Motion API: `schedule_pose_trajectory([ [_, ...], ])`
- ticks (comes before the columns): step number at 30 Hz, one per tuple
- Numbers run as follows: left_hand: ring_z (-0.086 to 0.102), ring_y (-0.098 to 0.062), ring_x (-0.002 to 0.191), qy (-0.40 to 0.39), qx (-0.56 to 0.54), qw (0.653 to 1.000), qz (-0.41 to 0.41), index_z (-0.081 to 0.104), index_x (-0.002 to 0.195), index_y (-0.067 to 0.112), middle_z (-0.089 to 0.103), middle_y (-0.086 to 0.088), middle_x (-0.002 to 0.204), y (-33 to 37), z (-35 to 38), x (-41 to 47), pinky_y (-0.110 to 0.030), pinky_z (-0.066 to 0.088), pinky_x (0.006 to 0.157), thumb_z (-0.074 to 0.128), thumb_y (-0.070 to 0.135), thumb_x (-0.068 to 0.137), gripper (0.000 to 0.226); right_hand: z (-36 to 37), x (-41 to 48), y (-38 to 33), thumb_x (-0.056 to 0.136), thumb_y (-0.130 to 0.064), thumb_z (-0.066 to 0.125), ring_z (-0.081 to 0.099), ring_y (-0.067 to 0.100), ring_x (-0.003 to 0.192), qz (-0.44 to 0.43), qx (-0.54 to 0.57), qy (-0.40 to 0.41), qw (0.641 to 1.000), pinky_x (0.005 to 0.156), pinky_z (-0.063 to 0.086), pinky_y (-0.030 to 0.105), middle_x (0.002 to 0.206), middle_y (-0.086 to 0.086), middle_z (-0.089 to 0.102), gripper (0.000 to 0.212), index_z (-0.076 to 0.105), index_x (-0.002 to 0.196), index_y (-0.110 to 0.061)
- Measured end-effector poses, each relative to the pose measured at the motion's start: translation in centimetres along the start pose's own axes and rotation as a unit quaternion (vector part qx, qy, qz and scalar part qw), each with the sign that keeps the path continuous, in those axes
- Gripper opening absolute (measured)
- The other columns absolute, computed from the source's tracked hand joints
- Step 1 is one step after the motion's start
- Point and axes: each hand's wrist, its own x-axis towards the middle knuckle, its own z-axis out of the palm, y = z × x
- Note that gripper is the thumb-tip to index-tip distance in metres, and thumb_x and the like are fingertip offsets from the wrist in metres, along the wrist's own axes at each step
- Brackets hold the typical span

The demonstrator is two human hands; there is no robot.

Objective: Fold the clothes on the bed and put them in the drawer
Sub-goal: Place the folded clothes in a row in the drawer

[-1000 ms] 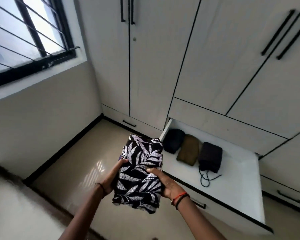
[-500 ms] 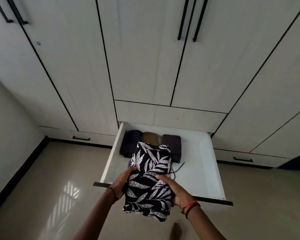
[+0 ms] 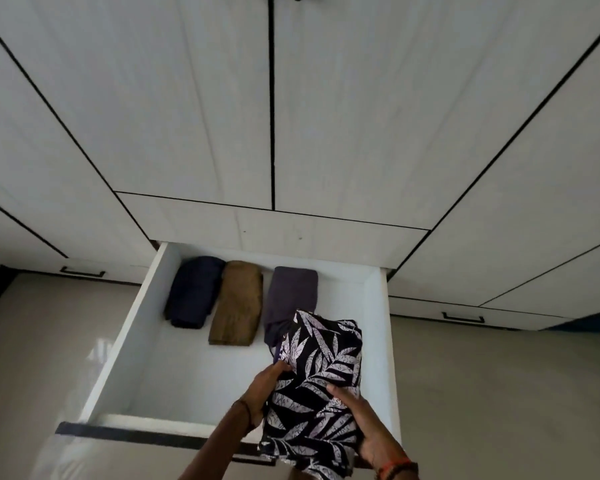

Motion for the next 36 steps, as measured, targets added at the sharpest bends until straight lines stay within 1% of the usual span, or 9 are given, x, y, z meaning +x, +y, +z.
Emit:
schedule_pose_trajectory([
  [4, 0.068, -0.027, 0.08, 0.014, 0.007, 0.999, -0.029, 0.067, 0.098, 0.001, 0.072, -0.015, 0.091, -0.1, 2.8, 6.5, -0.032, 0.053, 0.074, 0.059, 0.028, 0.084, 0.032, -3.0, 2.3, -1.5, 0.07, -0.026, 0.081, 0.071, 0.019, 0.076, -0.008, 0.049, 0.002, 0.999, 0.064, 0.054, 0.026, 0.086, 0.005, 0.074, 0.044, 0.06, 0.107, -0.014],
  [6, 0.066, -0.022, 0.064, 0.019, 0.005, 0.999, -0.042, 0.067, 0.082, 0.006, 0.07, -0.011, 0.076, -0.1, 3.6, 9.3, -0.026, 0.051, 0.064, 0.056, 0.025, 0.086, 0.022, -4.5, 4.0, -2.1, 0.067, -0.027, 0.082, 0.072, 0.013, 0.073, -0.014, 0.071, 0.011, 0.997, 0.056, 0.054, 0.023, 0.083, 0.001, 0.075, 0.044, 0.062, 0.104, -0.016],
  [11, 0.058, -0.017, 0.068, 0.035, 0.007, 0.999, -0.035, 0.061, 0.071, 0.014, 0.064, -0.003, 0.074, -0.6, 5.3, 18.1, -0.02, 0.046, 0.059, 0.057, 0.027, 0.083, 0.019, -9.2, 12.3, -1.5, 0.081, -0.016, 0.072, 0.065, 0.034, 0.106, 0.012, 0.089, 0.039, 0.995, 0.078, 0.056, 0.038, 0.116, 0.018, 0.067, 0.047, 0.056, 0.125, -0.007],
  [16, 0.059, -0.025, 0.078, 0.061, 0.012, 0.998, -0.029, 0.066, 0.07, 0.017, 0.066, -0.005, 0.078, 0.1, 5.8, 26.8, -0.033, 0.046, 0.077, 0.059, 0.033, 0.064, 0.018, -12.2, 19.4, -3.3, 0.082, -0.008, 0.068, 0.063, 0.037, 0.106, 0.006, 0.082, 0.089, 0.993, 0.086, 0.054, 0.042, 0.116, 0.02, 0.066, 0.037, 0.059, 0.117, -0.009],
  [21, 0.056, -0.021, 0.072, 0.066, 0.015, 0.998, -0.01, 0.063, 0.056, 0.02, 0.062, 0.001, 0.066, 2.6, 7.0, 33.6, -0.033, 0.046, 0.077, 0.055, 0.032, 0.06, 0.015, -14.3, 25.5, -5.7, 0.084, -0.008, 0.066, 0.065, 0.032, 0.103, -0.028, 0.088, 0.113, 0.989, 0.087, 0.053, 0.042, 0.114, 0.015, 0.068, 0.029, 0.061, 0.112, -0.017],
  [23, 0.053, -0.019, 0.068, 0.063, 0.013, 0.998, 0.003, 0.06, 0.055, 0.02, 0.06, 0.002, 0.064, 3.8, 7.5, 35.5, -0.03, 0.044, 0.07, 0.054, 0.031, 0.056, 0.013, -14.5, 27.4, -6.5, 0.084, -0.01, 0.066, 0.065, 0.032, 0.104, -0.045, 0.095, 0.125, 0.987, 0.09, 0.052, 0.044, 0.114, 0.014, 0.068, 0.033, 0.061, 0.117, -0.015],
  [30, 0.056, -0.023, 0.081, 0.083, 0.009, 0.996, 0.016, 0.062, 0.062, 0.022, 0.062, 0.0, 0.078, 4.7, 7.4, 41.2, -0.039, 0.044, 0.085, 0.058, 0.036, 0.052, 0.017, -14.9, 32.4, -9.1, 0.081, -0.028, 0.063, 0.063, 0.027, 0.106, -0.057, 0.009, 0.153, 0.987, 0.095, 0.049, 0.04, 0.112, 0.011, 0.068, 0.037, 0.065, 0.113, -0.008],
  [33, 0.057, -0.025, 0.083, 0.077, 0.004, 0.997, 0.022, 0.061, 0.062, 0.02, 0.062, -0.004, 0.082, 3.8, 7.2, 43.5, -0.037, 0.047, 0.083, 0.055, 0.031, 0.064, 0.013, -15.8, 34.9, -8.7, 0.059, -0.037, 0.068, 0.059, 0.024, 0.109, -0.066, -0.024, 0.198, 0.978, 0.094, 0.046, 0.039, 0.114, 0.005, 0.067, 0.06, 0.064, 0.113, -0.012],
  [36, 0.056, -0.025, 0.092, 0.085, 0.005, 0.996, 0.026, 0.063, 0.063, 0.02, 0.063, -0.006, 0.091, 3.8, 7.3, 43.9, -0.045, 0.044, 0.096, 0.057, 0.03, 0.053, 0.016, -17.0, 37.4, -7.8, 0.045, -0.048, 0.07, 0.05, 0.021, 0.116, -0.038, -0.041, 0.219, 0.974, 0.091, 0.039, 0.038, 0.128, 0.0, 0.056, 0.091, 0.052, 0.128, -0.014],
])
